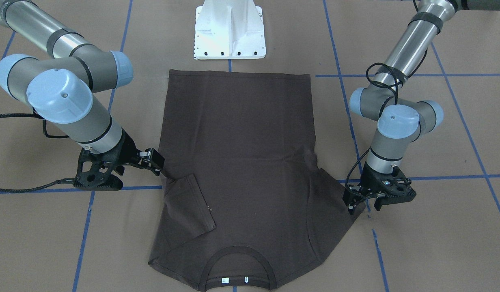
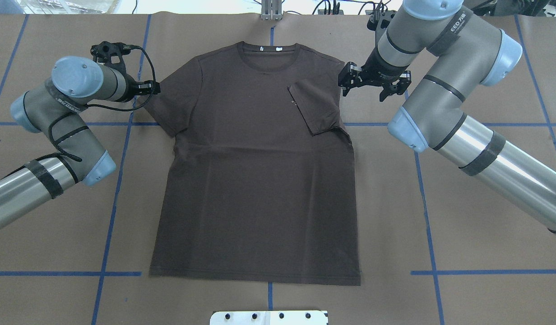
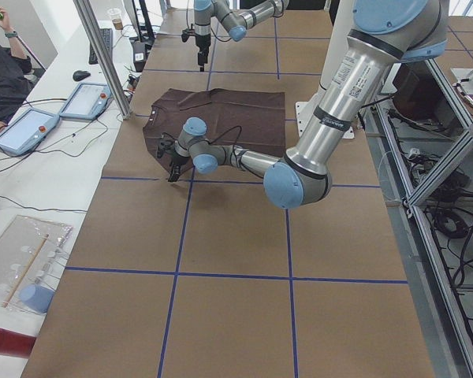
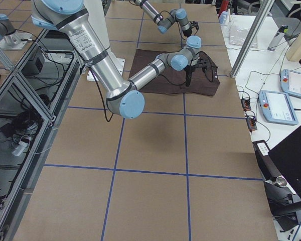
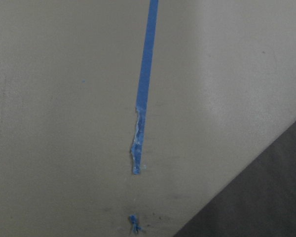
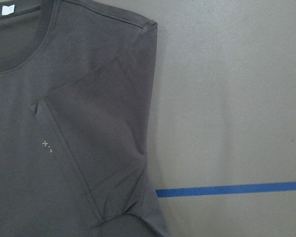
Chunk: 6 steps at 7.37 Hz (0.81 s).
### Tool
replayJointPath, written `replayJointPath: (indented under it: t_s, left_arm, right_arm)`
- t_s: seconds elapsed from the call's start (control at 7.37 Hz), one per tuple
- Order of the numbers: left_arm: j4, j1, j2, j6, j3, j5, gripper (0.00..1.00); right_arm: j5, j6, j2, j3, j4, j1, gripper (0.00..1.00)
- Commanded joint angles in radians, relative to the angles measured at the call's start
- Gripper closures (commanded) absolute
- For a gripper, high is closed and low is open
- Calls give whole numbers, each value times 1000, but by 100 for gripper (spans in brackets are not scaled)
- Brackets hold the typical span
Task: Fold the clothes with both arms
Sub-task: 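Move the left gripper to the sleeve nearest it while right gripper lifts away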
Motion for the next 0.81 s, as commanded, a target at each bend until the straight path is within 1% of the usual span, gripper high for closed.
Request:
replayJointPath:
  t_s: [0.0, 0.41, 0.54, 0.68]
  left_arm:
    - [0, 0, 0, 0, -1, 0, 15]
    - [0, 20, 5, -3, 0, 0, 17]
    - [0, 20, 6, -3, -1, 0, 27]
    - [5, 20, 6, 0, -3, -2, 45]
  right_arm:
    - [-1, -3, -1, -3, 0, 0, 0]
    - [-1, -5, -1, -5, 0, 1, 0]
    - [-1, -5, -1, -5, 0, 1, 0]
    - [-1, -5, -1, -5, 0, 1, 0]
